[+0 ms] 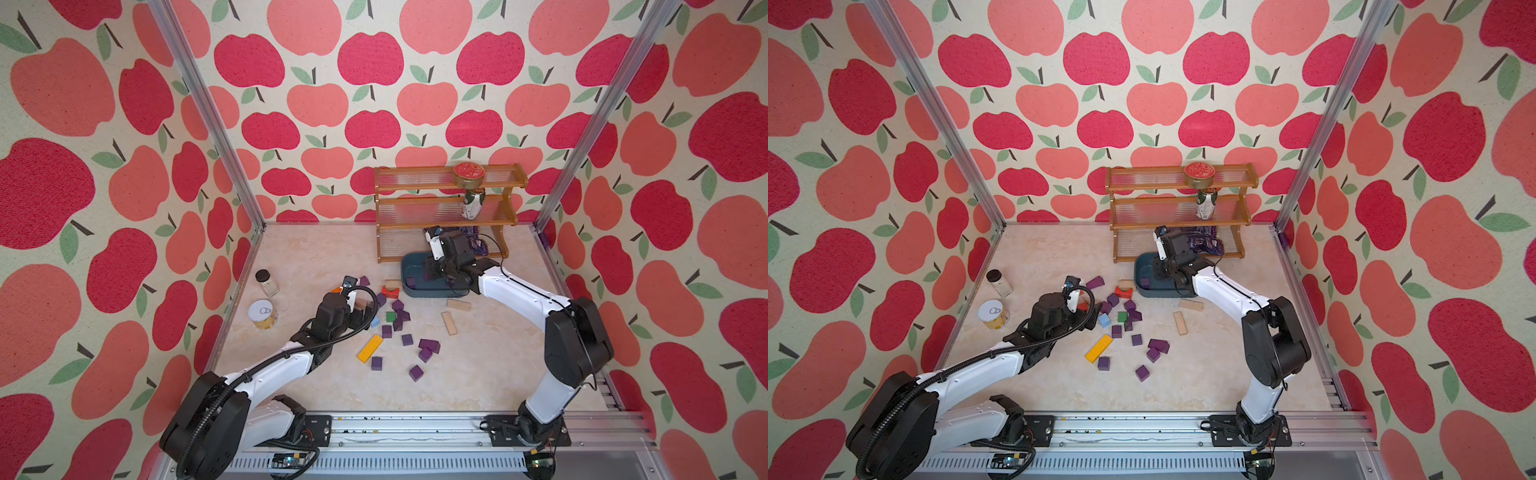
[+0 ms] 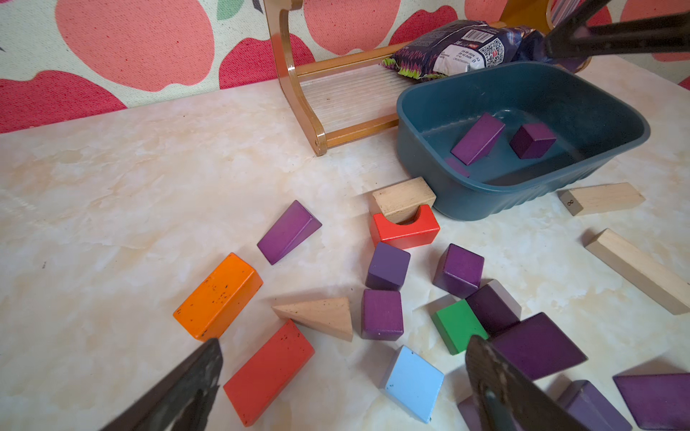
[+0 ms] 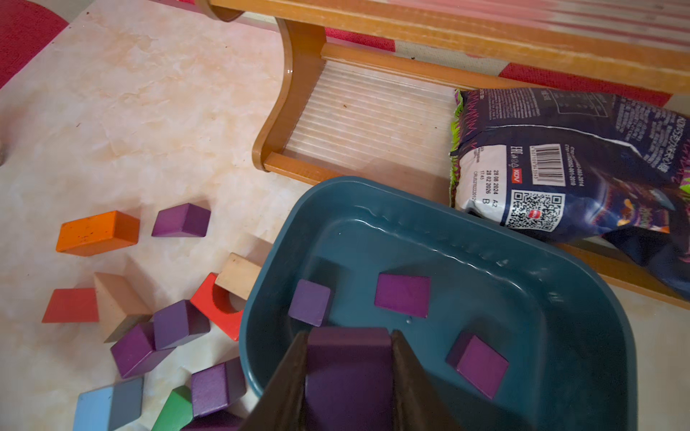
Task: Pick purple bricks into the storage bin
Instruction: Place the building block in the storage box, then pick up the building block from the center of the board.
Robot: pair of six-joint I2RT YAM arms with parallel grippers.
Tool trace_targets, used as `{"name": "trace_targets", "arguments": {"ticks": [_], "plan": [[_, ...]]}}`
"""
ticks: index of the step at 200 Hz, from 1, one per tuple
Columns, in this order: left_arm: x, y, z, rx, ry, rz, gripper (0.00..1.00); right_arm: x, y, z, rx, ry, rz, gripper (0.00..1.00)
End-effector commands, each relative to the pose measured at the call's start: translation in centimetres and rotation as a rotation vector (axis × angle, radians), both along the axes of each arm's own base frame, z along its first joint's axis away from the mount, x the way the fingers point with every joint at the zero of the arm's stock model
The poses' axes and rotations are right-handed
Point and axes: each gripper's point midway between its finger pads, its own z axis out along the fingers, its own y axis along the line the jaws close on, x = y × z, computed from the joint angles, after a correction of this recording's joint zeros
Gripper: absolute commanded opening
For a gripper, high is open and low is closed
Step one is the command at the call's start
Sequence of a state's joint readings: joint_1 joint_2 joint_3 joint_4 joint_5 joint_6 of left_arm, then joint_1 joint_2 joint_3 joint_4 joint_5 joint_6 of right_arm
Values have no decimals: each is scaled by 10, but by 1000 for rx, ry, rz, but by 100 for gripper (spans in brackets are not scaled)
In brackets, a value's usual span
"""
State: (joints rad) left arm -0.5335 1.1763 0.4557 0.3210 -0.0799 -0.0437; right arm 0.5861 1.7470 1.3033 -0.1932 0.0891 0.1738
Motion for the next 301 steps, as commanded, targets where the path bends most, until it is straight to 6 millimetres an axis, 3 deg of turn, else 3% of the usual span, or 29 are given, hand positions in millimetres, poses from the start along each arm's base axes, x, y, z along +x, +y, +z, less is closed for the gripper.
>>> {"name": "trace_targets", "arguments": {"ticks": [1, 20, 32, 78, 103, 136, 158, 181, 240, 291, 301], "plan": [[1, -2, 10, -5, -12, -1, 99, 9, -6, 1, -21, 10, -36, 60], [1, -2, 10, -6, -13, -2, 99, 9, -7, 5, -17, -17, -34, 78], [1, -2, 9, -6, -12, -2, 100, 6, -7, 10, -1, -36, -20, 83], [3, 14, 22, -6, -87, 93, 99, -21, -13, 10, 6, -22, 41, 82], [1, 14, 25, -19, -95, 85, 99, -47, -13, 5, 53, 16, 95, 82], [0, 15, 23, -29, -53, 106, 99, -83, -13, 13, 159, 9, 174, 82], [-9, 10, 12, -34, 31, 95, 99, -103, -19, 14, 179, 20, 203, 82], [-21, 5, 18, -44, 68, 90, 100, -119, -29, 14, 163, 14, 220, 83], [-51, -9, 12, -6, 253, 87, 99, -136, -50, 0, 105, -38, 215, 86], [-66, -29, -16, 7, 469, 93, 99, -143, -53, 4, 156, -129, 225, 90], [-66, -36, -18, 25, 468, 76, 99, -144, -56, 4, 147, -135, 217, 98]]}}
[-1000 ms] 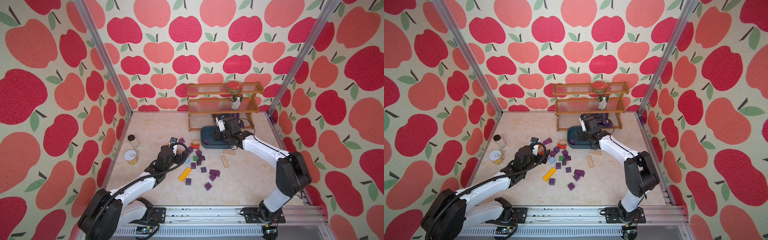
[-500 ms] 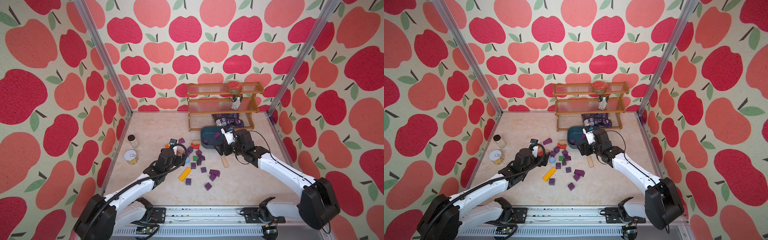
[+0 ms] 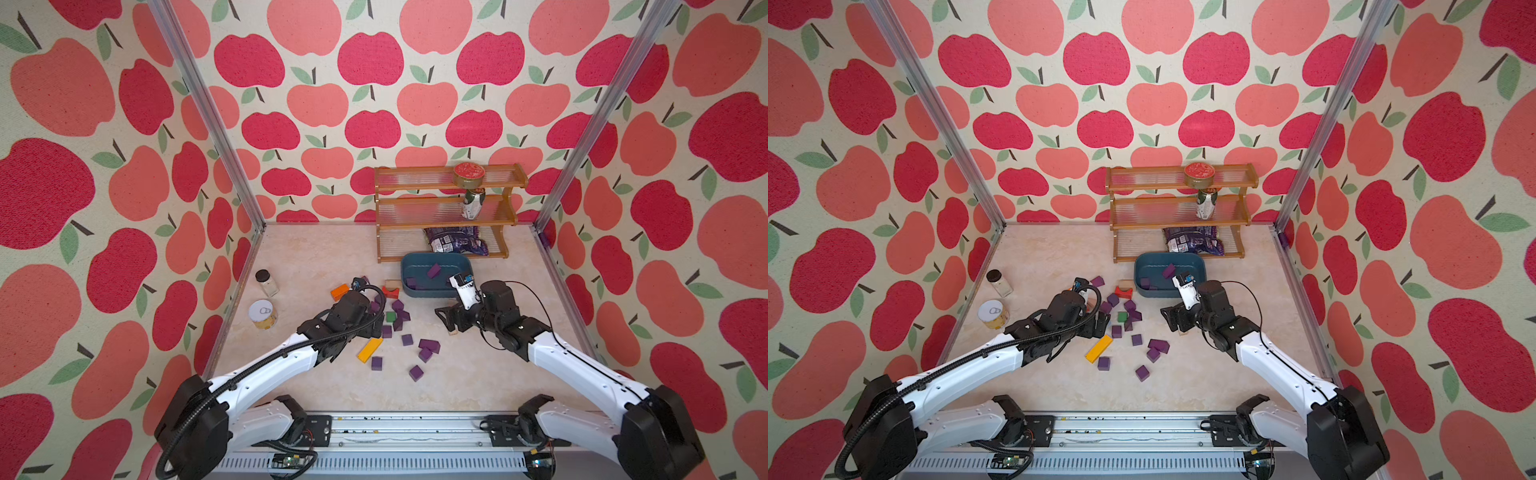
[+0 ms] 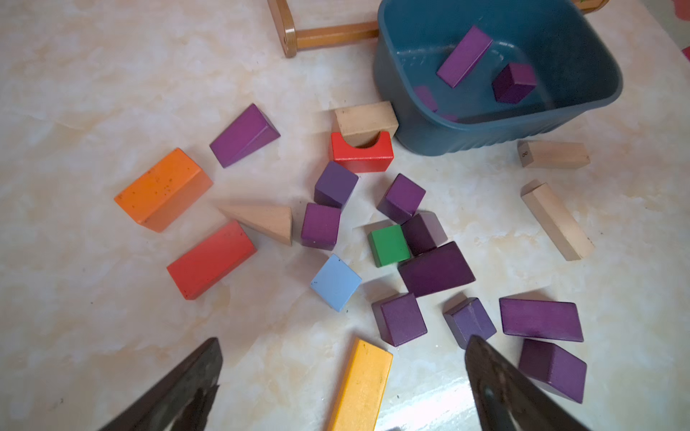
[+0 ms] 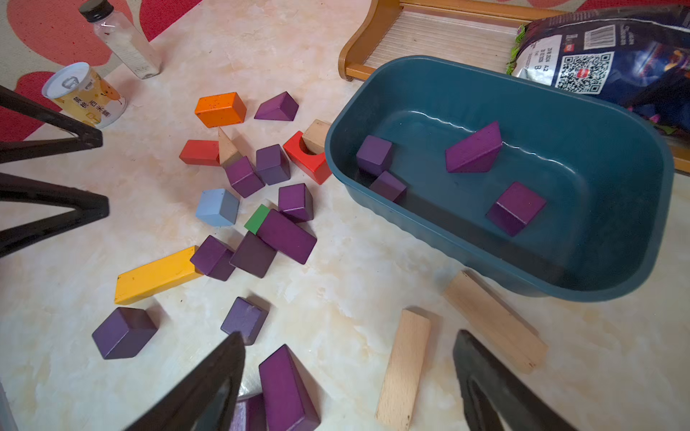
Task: Pick purple bricks into the storage bin
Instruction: Pick up the building block from the center of the board.
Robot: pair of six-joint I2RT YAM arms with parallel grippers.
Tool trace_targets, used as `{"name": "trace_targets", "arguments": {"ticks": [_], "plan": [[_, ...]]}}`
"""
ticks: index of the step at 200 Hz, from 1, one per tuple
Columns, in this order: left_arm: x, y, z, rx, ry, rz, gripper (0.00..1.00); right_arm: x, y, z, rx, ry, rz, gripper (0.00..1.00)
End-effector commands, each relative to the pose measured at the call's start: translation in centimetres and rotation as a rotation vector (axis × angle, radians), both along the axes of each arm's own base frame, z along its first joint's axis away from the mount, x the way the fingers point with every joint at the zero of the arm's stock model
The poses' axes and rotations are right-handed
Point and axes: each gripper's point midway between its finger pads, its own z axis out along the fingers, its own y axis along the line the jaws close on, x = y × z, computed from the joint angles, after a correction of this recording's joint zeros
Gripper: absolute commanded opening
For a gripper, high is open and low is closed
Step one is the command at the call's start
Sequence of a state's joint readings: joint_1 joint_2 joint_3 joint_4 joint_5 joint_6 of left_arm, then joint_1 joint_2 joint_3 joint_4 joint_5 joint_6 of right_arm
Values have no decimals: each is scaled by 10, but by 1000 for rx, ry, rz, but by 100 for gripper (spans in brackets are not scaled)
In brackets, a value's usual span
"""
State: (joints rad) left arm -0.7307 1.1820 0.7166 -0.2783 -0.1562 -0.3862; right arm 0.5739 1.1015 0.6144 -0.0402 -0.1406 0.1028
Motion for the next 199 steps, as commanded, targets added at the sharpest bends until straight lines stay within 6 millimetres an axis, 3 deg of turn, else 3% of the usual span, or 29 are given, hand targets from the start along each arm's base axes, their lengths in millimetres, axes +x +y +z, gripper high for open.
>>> {"name": "trace_targets", "arguments": {"ticks": [1, 33, 86, 125, 199], "plan": [[-15, -6, -14, 32, 107, -6, 99, 4, -1, 16, 18, -86, -3, 99], [-12, -19, -20, 93, 60, -25, 99, -4, -6, 21, 65, -149, -7, 99], [-12, -47, -36, 105, 153, -95, 99, -4, -11, 16, 44, -163, -23, 99], [-11, -61, -44, 156, 178, -119, 86, -2, -13, 8, 35, -149, -37, 99], [-10, -73, -54, 225, 210, -117, 74, -7, -14, 13, 68, -185, -36, 99]]}}
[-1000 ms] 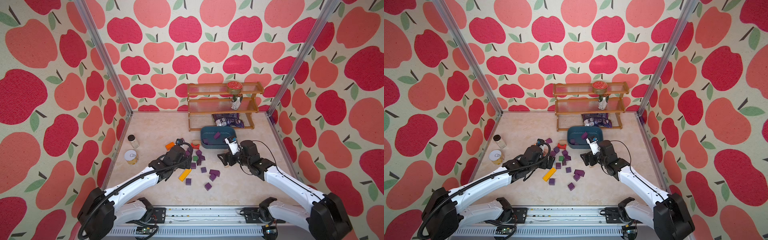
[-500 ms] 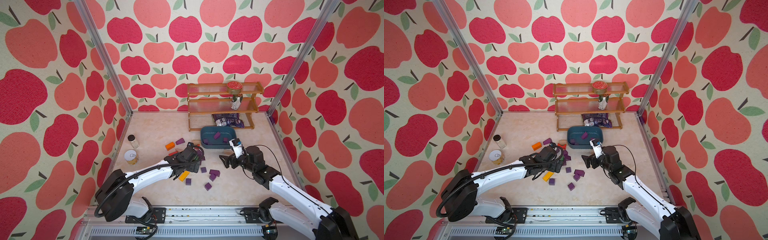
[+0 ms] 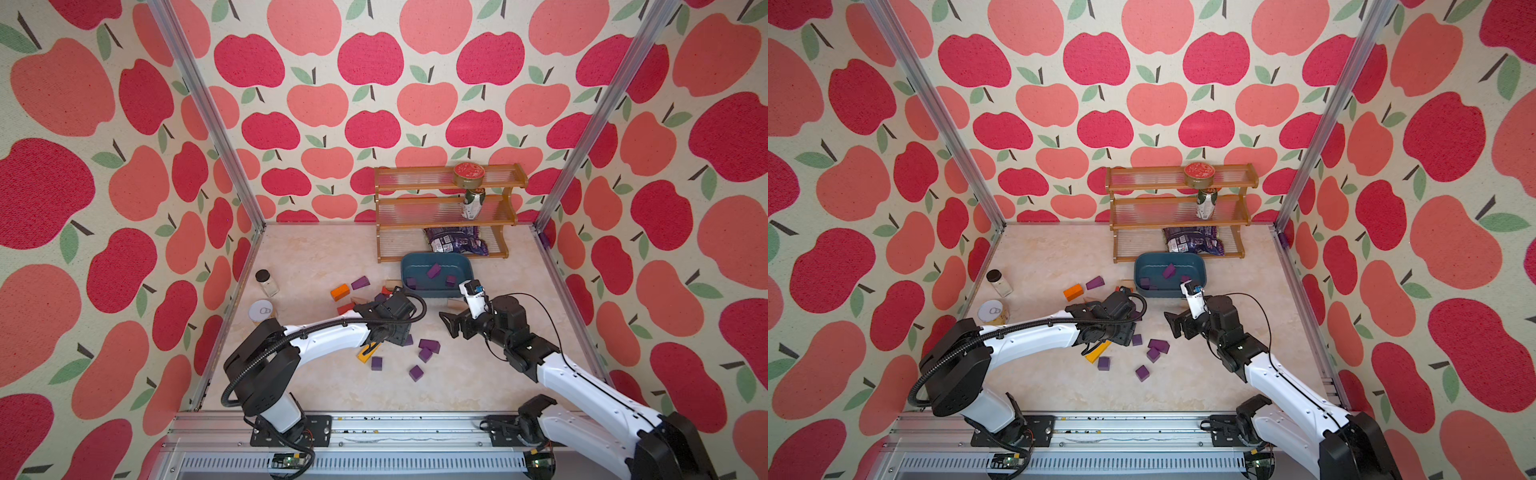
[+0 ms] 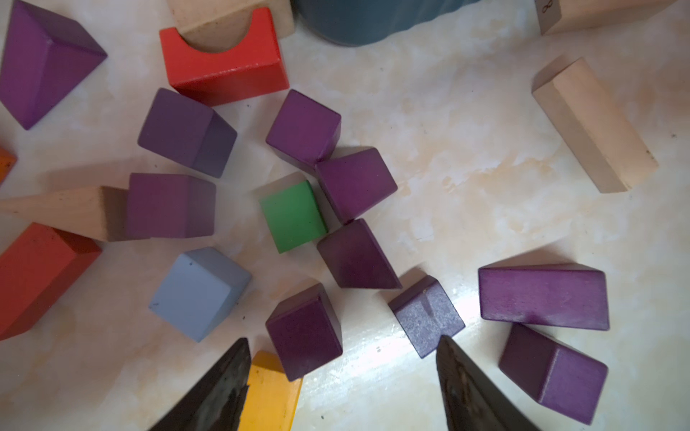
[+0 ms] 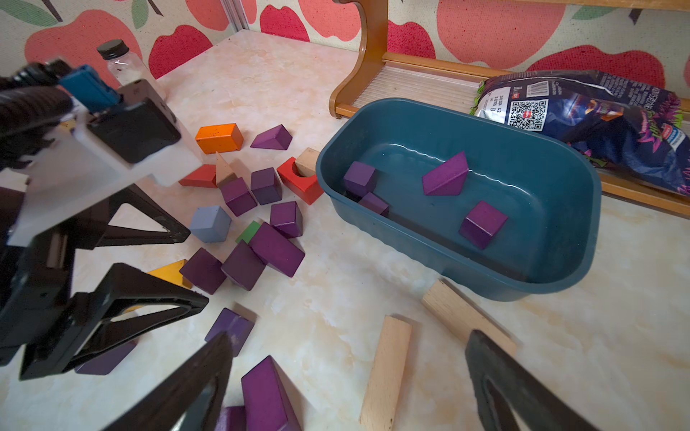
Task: Pick purple bricks into the storage bin
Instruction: Pick up the building block from the center of the board.
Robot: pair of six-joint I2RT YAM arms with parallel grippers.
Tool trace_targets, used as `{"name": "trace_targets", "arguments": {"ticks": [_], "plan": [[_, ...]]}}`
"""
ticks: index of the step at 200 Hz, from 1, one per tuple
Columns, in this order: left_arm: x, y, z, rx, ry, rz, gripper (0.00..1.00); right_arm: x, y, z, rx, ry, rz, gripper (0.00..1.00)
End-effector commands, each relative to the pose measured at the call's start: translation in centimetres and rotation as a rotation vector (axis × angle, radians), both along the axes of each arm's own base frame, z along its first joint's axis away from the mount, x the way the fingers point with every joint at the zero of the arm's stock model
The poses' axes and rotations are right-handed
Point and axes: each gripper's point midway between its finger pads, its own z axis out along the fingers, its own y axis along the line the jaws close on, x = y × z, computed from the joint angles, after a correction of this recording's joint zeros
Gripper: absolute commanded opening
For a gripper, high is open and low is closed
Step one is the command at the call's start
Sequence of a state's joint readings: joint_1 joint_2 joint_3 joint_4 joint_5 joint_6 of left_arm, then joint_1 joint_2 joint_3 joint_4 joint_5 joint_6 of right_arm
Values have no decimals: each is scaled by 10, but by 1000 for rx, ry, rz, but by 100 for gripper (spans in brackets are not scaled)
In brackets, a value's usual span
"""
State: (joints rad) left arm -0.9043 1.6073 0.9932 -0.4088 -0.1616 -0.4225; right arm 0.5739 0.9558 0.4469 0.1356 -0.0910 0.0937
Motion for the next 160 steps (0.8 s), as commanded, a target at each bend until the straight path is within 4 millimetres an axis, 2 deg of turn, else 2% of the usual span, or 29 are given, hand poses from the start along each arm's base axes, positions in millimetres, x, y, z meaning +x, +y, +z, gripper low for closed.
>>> {"name": "trace_targets", "arguments": {"ticks": [1, 11, 33, 112, 160], "plan": [[1, 3, 0, 39, 8, 20, 74, 1, 0, 6, 11, -36, 1, 99], [1, 3, 0, 35, 11, 29, 72, 1, 0, 6, 10, -36, -4, 99], [1, 3, 0, 35, 18, 40, 62, 2, -1, 6, 12, -35, -10, 99], [0, 13, -13, 79, 45, 94, 64, 0, 0, 6, 19, -35, -1, 99], [2, 17, -22, 57, 65, 121, 61, -1, -1, 7, 21, -36, -6, 99]]}}
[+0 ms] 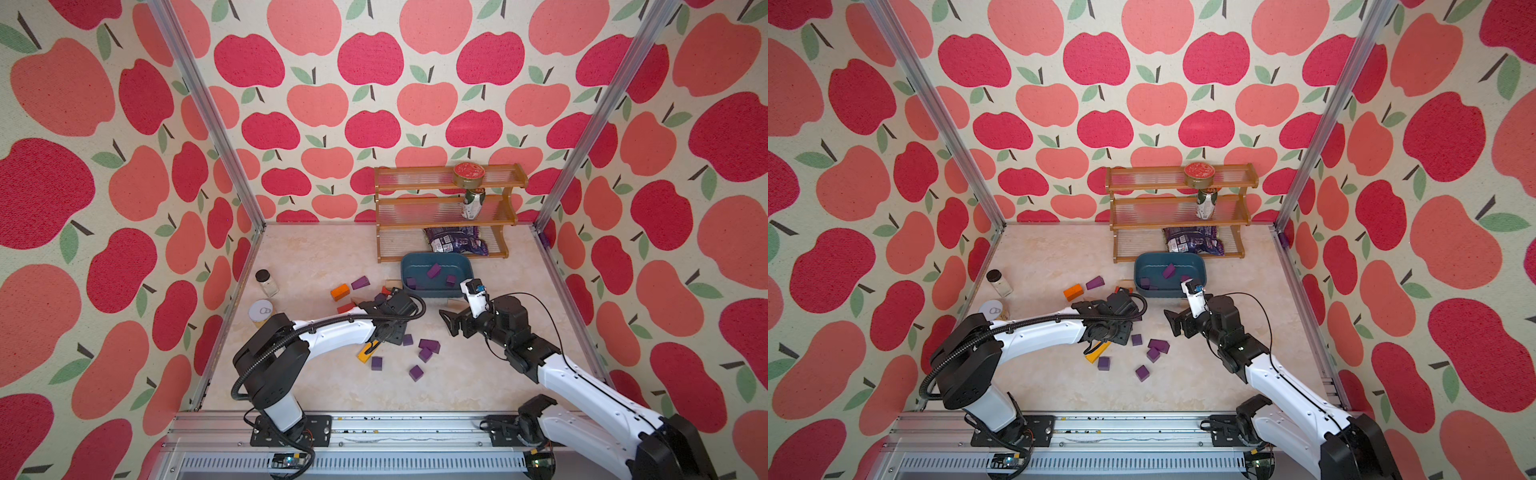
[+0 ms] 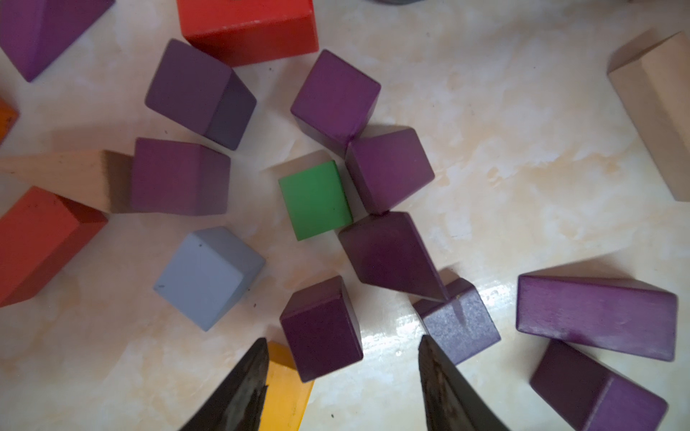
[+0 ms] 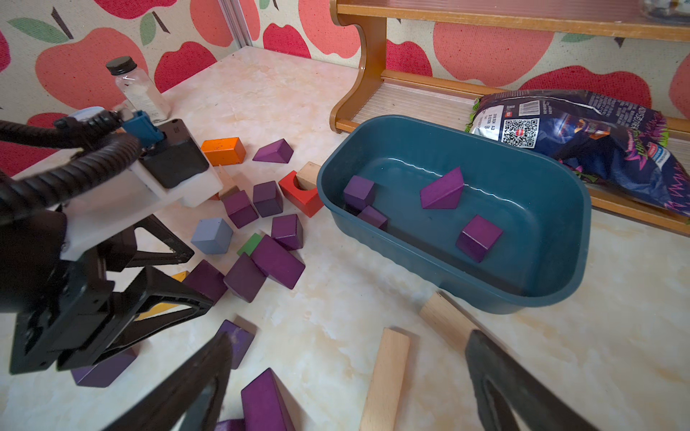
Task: Pick purple bricks into the storage bin
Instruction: Pick up the building block from the center of the board.
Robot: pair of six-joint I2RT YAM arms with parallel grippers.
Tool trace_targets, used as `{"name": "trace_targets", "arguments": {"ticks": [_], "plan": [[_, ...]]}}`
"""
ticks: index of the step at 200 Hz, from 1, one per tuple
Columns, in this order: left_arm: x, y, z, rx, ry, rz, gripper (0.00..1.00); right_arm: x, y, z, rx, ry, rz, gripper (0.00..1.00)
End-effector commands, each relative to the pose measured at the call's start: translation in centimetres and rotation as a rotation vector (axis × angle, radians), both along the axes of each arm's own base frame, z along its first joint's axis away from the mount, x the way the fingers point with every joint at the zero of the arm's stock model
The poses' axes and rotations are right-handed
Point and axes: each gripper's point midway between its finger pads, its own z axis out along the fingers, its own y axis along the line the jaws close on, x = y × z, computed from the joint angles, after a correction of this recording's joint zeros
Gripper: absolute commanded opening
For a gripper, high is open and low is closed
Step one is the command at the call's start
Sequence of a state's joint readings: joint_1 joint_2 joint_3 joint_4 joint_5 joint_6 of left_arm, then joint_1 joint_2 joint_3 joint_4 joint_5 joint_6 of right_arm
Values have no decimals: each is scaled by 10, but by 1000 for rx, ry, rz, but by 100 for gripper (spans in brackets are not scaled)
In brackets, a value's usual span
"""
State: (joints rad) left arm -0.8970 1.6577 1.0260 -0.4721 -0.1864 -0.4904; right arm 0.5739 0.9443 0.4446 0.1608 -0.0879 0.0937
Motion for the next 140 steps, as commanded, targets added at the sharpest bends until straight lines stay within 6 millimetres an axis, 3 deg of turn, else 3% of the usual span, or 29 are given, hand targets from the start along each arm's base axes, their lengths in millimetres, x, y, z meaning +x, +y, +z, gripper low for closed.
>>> {"name": "trace_targets", "arguments": {"ticks": [1, 140], "plan": [[1, 7, -10, 8, 20, 44, 60, -3, -2, -1, 4, -6, -1, 99], [11, 13, -35, 16, 55, 69, 54, 0, -6, -4, -7, 3, -31, 99]]}}
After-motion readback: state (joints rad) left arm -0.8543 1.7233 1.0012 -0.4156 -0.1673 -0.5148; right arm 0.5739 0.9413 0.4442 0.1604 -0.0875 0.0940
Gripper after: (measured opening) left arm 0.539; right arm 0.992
